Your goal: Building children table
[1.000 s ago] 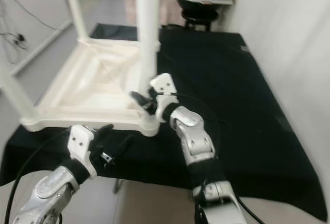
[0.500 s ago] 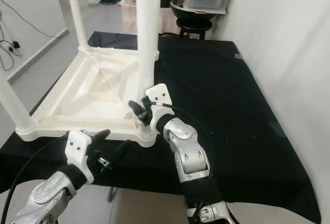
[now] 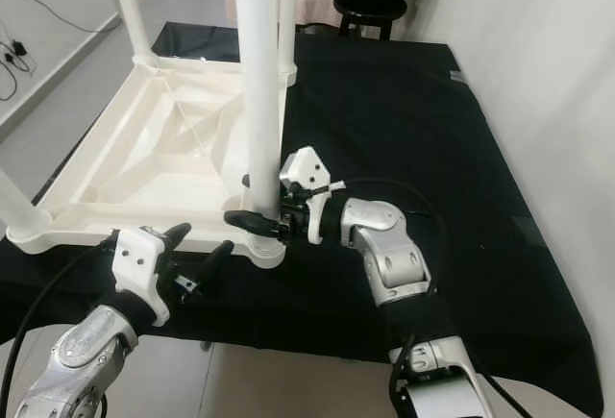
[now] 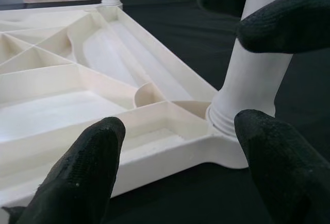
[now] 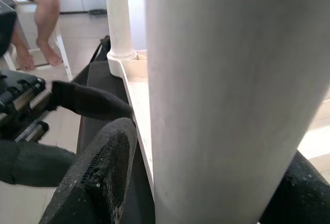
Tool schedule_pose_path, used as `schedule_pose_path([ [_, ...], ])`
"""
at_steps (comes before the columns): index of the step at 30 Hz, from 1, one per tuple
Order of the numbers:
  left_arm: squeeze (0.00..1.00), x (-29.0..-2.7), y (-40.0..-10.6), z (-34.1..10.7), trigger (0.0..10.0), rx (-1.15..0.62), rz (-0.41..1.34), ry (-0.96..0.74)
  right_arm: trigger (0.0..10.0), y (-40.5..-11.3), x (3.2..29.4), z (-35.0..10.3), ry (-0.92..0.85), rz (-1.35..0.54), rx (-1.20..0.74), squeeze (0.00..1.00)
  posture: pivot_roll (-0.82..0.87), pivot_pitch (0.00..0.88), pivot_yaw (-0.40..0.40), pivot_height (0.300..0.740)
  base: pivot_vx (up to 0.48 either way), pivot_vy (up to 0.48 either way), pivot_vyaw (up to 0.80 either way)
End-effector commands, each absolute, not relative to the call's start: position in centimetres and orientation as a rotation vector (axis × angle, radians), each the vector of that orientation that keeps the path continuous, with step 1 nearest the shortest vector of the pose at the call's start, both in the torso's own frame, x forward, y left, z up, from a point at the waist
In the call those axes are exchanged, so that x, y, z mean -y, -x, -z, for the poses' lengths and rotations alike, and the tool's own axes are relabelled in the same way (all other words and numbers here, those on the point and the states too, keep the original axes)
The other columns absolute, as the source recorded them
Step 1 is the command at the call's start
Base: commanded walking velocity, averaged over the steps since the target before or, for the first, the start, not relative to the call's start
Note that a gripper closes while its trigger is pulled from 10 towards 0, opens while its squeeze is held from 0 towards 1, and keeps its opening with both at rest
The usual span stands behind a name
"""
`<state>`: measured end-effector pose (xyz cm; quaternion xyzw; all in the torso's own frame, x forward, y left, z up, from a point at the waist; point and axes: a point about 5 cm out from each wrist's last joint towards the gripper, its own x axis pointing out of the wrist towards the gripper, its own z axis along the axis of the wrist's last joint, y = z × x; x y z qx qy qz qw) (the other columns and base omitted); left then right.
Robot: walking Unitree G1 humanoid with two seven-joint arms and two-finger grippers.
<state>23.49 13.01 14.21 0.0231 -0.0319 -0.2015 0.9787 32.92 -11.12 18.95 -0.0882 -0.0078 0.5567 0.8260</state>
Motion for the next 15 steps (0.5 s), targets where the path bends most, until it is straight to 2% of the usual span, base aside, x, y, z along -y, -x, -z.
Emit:
schedule_pose_path([
  [1,0.0,-13.0,-23.0,-13.4,10.0,0.039,0.401,-0.071,10.0,-33.2,10.9,-18.6,0.211,-1.204,0.006,0.0,0.06,0.045,-0.07,0.74,0.0,0.0,0.0],
  [4,0.0,-13.0,-22.6,-12.8,10.0,0.018,0.407,-0.089,10.0,-33.6,10.8,-18.9,0.21,-1.2,0.016,0.0,0.05,0.04,-0.058,0.74,0.0,0.0,0.0],
  [5,0.0,-12.8,-21.9,-12.2,10.0,0.0,0.42,-0.084,4.0,-33.8,10.7,-19.0,0.214,-1.211,0.025,0.0,0.05,0.062,-0.048,0.74,0.0,0.0,0.0],
  [6,0.0,-12.8,-21.9,-12.2,10.0,0.0,0.42,-0.084,4.0,-33.8,10.7,-19.0,0.214,-1.211,0.025,0.0,0.05,0.062,-0.048,0.74,0.0,0.0,0.0],
  [7,0.0,-12.2,-21.1,-11.8,10.0,-0.018,0.444,-0.08,0.0,-33.9,10.6,-19.0,0.237,-1.215,0.023,0.0,0.04,0.08,-0.048,0.74,0.0,0.0,0.0],
  [11,0.0,-10.9,-18.0,-10.9,10.0,-0.07,0.475,-0.058,0.0,-32.4,10.7,-18.1,0.201,-1.272,0.009,0.0,0.04,0.095,-0.044,0.74,0.0,0.0,0.0],
  [15,0.0,-10.8,-16.9,-10.5,10.0,-0.096,0.487,-0.082,0.0,-31.0,10.7,-17.5,0.138,-1.287,0.005,0.0,0.04,0.08,-0.033,0.74,0.0,0.0,0.0],
])
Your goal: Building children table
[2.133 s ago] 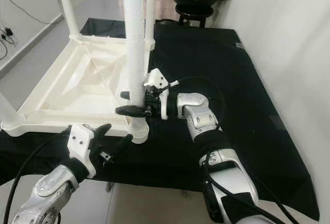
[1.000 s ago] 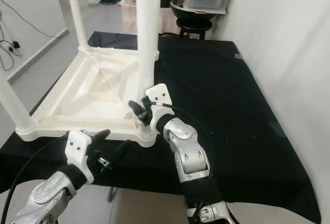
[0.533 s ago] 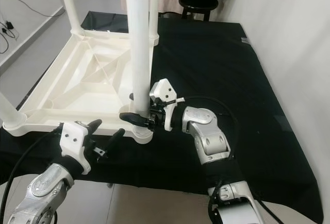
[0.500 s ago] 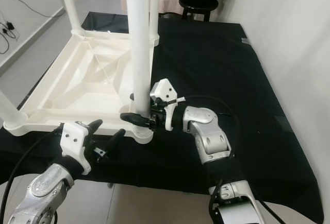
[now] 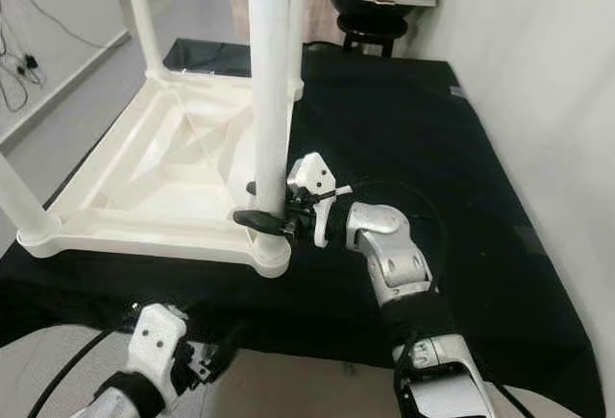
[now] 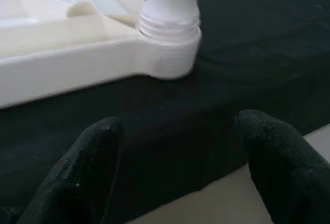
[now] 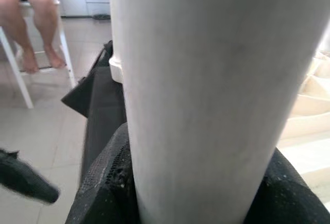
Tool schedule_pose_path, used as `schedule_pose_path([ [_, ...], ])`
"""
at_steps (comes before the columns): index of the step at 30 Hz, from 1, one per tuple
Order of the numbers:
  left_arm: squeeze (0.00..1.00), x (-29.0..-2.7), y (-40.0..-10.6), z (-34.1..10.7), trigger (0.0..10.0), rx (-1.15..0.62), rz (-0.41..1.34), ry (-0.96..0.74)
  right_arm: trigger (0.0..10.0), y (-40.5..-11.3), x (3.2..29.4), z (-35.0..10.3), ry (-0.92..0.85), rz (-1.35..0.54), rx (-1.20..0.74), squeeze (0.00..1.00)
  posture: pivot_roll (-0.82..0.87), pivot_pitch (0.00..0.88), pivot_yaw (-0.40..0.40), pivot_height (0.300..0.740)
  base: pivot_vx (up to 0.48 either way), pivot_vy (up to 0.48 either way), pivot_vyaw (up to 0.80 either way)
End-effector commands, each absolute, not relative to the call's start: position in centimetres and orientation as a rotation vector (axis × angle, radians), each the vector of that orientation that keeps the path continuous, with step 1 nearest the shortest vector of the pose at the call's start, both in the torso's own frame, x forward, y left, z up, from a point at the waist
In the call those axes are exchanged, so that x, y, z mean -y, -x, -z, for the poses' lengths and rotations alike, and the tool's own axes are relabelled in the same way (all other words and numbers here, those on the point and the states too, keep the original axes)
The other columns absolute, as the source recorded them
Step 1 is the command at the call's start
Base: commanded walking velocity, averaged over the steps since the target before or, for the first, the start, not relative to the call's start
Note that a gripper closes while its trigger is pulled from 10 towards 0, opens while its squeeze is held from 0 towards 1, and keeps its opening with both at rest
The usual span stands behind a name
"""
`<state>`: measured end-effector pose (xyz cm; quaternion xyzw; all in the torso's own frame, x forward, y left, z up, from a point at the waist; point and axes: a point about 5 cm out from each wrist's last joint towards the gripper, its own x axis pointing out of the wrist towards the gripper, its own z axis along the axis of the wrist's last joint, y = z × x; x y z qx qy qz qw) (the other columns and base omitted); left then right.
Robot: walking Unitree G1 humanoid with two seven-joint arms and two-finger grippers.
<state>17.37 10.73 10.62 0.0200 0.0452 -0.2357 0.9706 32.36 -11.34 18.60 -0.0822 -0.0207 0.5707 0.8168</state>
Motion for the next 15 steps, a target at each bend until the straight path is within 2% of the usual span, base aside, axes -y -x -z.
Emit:
schedule_pose_path([
  [1,0.0,-10.8,-16.9,-10.5,10.0,-0.096,0.487,-0.082,0.0,-31.0,10.7,-17.5,0.138,-1.287,0.005,0.0,0.04,0.08,-0.033,0.74,0.0,0.0,0.0],
  [2,0.0,-10.8,-17.3,-10.5,10.0,-0.087,0.497,-0.107,0.0,-30.7,10.8,-17.5,0.135,-1.269,0.013,0.0,0.04,0.046,-0.04,0.74,0.0,0.0,0.0],
  [4,0.0,-10.9,-17.9,-10.5,10.0,-0.073,0.503,-0.129,0.0,-30.6,10.9,-17.3,0.138,-1.248,0.019,0.0,0.04,0.036,-0.044,0.74,0.0,0.0,0.0],
  [5,0.0,-11.1,-18.7,-10.4,10.0,-0.059,0.494,-0.128,0.0,-30.9,11.0,-16.7,0.154,-1.158,-0.005,0.0,0.02,0.026,-0.043,0.74,0.0,0.0,0.0],
  [6,0.0,-11.3,-19.5,-10.4,10.0,-0.042,0.481,-0.115,0.0,-31.9,11.3,-15.3,0.169,-0.887,-0.062,0.0,0.01,0.02,-0.049,0.74,0.0,0.0,0.0],
  [7,0.0,-11.5,-20.0,-10.2,10.0,-0.034,0.471,-0.105,0.0,-32.5,11.7,-14.2,0.186,-0.693,-0.104,0.0,0.0,0.013,-0.053,0.74,0.0,0.0,0.0],
  [8,0.0,-11.5,-20.0,-10.2,10.0,-0.034,0.471,-0.105,0.0,-32.5,11.7,-14.2,0.186,-0.693,-0.104,0.0,0.0,0.013,-0.053,0.74,0.0,0.0,0.0],
  [9,0.0,-11.5,-20.3,-10.1,10.0,-0.031,0.465,-0.098,0.0,-32.7,12.6,-12.9,0.195,-0.458,-0.161,0.0,0.0,0.003,-0.054,0.74,0.0,0.0,0.0],
  [10,0.0,-11.4,-20.3,-9.9,10.0,-0.031,0.464,-0.114,0.0,-30.7,12.7,-10.8,0.196,-0.381,-0.229,0.0,-0.01,0.0,-0.053,0.74,0.0,0.0,0.0],
  [11,0.0,-11.4,-20.3,-9.9,10.0,-0.031,0.464,-0.114,0.0,-30.7,12.7,-10.8,0.196,-0.381,-0.229,0.0,-0.01,0.0,-0.053,0.74,0.0,0.0,0.0],
  [12,0.0,-11.4,-20.1,-8.8,10.0,-0.063,0.459,-0.147,0.0,-27.3,11.8,-7.8,0.189,-0.374,-0.341,0.0,-0.02,0.0,-0.018,0.74,0.0,0.0,0.0],
  [15,0.0,-11.5,-19.9,-8.1,10.0,-0.085,0.451,-0.148,0.0,-26.9,11.4,-7.3,0.194,-0.368,-0.353,0.0,-0.02,0.0,-0.014,0.74,0.0,0.0,0.0],
])
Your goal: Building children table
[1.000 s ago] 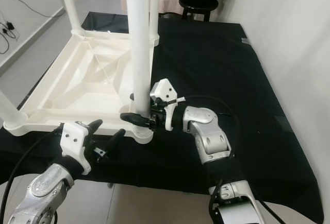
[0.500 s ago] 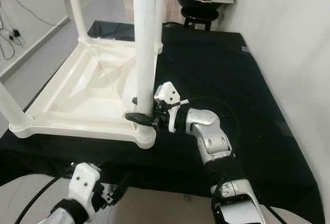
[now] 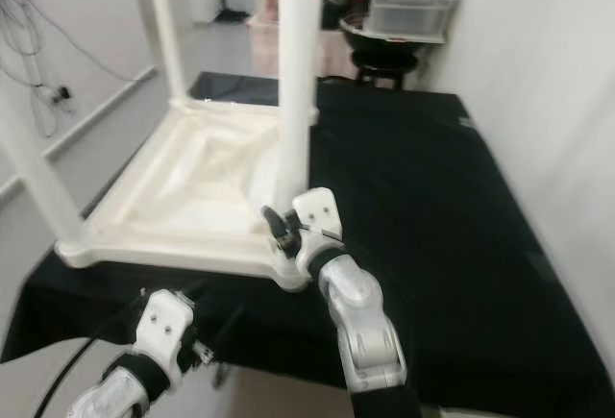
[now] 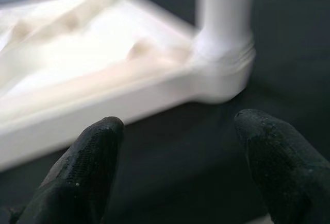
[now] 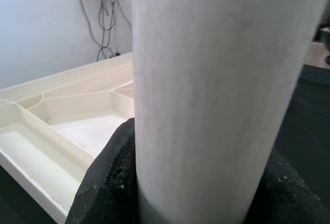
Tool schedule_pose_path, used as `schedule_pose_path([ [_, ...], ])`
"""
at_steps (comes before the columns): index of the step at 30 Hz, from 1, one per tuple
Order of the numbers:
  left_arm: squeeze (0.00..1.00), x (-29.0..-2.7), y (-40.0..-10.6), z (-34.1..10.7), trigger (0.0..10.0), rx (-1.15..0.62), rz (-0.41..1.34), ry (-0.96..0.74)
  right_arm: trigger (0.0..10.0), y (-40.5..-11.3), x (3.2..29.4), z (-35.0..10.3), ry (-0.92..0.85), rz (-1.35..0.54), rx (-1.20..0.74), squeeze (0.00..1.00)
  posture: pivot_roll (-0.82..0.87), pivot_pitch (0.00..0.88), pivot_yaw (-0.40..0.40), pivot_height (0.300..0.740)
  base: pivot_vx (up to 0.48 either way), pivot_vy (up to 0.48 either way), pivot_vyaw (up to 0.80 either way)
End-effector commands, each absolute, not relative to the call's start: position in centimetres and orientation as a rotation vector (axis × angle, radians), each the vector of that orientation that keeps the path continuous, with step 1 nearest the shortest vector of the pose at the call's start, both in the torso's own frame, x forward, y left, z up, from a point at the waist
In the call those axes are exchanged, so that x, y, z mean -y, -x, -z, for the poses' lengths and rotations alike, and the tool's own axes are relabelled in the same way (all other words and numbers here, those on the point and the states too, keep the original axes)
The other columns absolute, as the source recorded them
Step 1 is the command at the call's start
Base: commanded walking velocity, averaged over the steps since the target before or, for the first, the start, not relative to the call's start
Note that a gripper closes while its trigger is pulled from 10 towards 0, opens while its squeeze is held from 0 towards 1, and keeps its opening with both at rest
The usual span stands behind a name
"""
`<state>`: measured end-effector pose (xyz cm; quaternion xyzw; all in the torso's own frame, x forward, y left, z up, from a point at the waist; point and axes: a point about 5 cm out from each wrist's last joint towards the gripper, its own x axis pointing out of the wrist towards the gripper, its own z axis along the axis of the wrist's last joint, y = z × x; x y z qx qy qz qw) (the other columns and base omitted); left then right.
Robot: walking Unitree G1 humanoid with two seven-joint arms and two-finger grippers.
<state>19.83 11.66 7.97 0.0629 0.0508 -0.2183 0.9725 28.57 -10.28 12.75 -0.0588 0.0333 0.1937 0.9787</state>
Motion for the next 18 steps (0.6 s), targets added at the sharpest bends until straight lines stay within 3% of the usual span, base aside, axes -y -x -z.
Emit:
schedule_pose_path([
  [1,0.0,-11.6,-19.9,-7.6,10.0,-0.105,0.437,-0.137,0.0,-27.4,11.1,-7.5,0.203,-0.354,-0.342,0.0,-0.02,0.0,-0.005,0.74,0.0,0.0,0.0],
  [6,0.0,-11.9,-20.3,-7.3,10.0,-0.113,0.436,-0.111,0.0,-29.4,10.5,-8.7,0.227,-0.318,-0.301,0.0,0.0,0.0,-0.006,0.74,0.0,0.0,0.0],
  [7,0.0,-11.9,-20.1,-7.1,10.0,-0.122,0.447,-0.089,10.0,-29.8,9.9,-9.2,0.221,-0.369,-0.278,0.0,0.0,0.0,-0.006,0.74,0.0,0.0,0.0],
  [8,0.0,-11.9,-20.1,-7.1,10.0,-0.122,0.447,-0.089,10.0,-29.8,9.9,-9.2,0.221,-0.369,-0.278,0.0,0.0,0.0,-0.006,0.74,0.0,0.0,0.0],
  [9,0.0,-11.8,-19.9,-6.8,10.0,-0.13,0.454,-0.075,10.0,-30.1,9.2,-9.7,0.226,-0.43,-0.25,1.0,0.01,0.0,-0.01,0.74,0.0,0.0,0.0],
  [14,0.0,-11.6,-19.6,-6.5,10.0,-0.123,0.451,-0.055,10.0,-30.5,8.1,-11.5,0.151,-0.611,-0.176,1.0,0.02,0.0,-0.018,0.74,0.0,0.0,0.0],
  [15,0.0,-11.5,-19.8,-6.5,10.0,-0.105,0.448,-0.045,10.0,-30.9,8.1,-12.6,0.13,-0.704,-0.131,0.81,0.02,0.0,-0.019,0.74,0.0,0.0,0.0],
  [16,0.0,-11.5,-19.8,-6.5,10.0,-0.105,0.448,-0.045,10.0,-30.9,8.1,-12.6,0.13,-0.704,-0.131,0.81,0.02,0.0,-0.019,0.74,0.0,0.0,0.0],
  [17,0.0,-11.4,-20.1,-6.6,10.0,-0.086,0.445,-0.053,10.0,-31.2,8.3,-13.5,0.126,-0.817,-0.095,0.0,0.02,0.0,-0.017,0.74,0.0,0.0,0.0],
  [18,0.0,-11.4,-20.1,-6.6,10.0,-0.086,0.445,-0.053,10.0,-31.2,8.3,-13.5,0.126,-0.817,-0.095,0.0,0.02,0.0,-0.017,0.74,0.0,0.0,0.0],
])
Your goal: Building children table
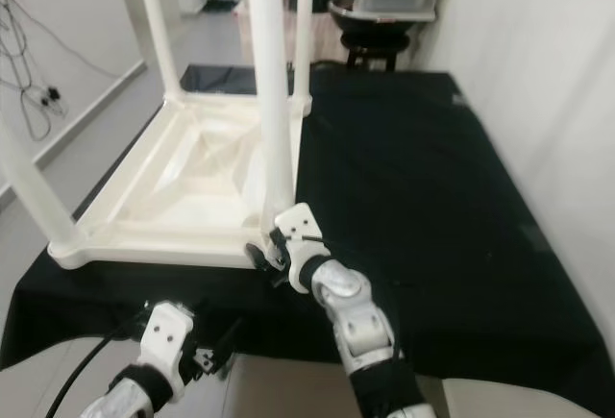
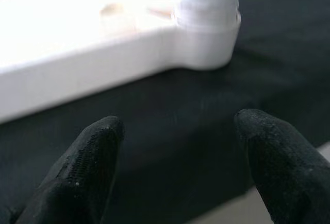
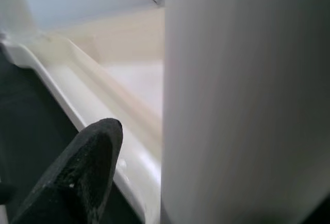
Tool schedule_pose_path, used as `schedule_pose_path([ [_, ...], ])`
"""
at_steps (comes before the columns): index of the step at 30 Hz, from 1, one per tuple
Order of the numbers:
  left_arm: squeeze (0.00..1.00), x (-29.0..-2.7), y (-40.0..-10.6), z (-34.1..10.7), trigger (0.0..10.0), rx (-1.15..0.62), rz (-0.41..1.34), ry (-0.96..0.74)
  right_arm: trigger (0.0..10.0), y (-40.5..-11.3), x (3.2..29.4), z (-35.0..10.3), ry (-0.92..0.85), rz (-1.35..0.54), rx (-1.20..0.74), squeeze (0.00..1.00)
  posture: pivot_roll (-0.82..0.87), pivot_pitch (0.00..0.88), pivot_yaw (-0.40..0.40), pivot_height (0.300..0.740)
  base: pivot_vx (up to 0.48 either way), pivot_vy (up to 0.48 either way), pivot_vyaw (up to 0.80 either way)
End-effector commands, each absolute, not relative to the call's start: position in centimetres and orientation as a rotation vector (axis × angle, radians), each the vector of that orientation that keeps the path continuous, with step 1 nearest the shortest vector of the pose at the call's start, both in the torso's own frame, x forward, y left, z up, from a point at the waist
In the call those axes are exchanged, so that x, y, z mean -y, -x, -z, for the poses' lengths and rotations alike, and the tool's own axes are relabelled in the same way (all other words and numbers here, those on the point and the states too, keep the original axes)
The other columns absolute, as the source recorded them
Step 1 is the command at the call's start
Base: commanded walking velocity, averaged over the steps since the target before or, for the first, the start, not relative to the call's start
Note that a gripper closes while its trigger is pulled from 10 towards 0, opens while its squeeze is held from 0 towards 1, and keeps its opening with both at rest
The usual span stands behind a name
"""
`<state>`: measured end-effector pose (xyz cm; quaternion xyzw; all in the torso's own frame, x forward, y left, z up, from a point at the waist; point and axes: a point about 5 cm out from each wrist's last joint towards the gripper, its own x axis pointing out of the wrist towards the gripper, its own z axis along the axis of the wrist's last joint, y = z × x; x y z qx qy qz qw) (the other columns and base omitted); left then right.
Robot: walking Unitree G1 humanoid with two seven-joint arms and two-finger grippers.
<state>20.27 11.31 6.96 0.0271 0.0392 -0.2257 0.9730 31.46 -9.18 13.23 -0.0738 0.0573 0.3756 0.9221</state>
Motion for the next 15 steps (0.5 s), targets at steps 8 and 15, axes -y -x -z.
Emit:
schedule_pose_path([
  [8,0.0,-11.4,-21.0,-7.0,10.0,-0.041,0.451,-0.054,10.0,-33.4,9.5,-14.0,0.199,-1.037,-0.073,0.0,0.03,0.0,-0.016,0.74,0.0,0.0,0.0],
  [15,0.0,-11.2,-21.5,-6.9,10.0,-0.033,0.482,-0.042,0.0,-35.0,10.1,-15.7,0.151,-1.088,-0.042,0.0,0.04,0.0,-0.017,0.74,0.0,0.0,0.0],
])
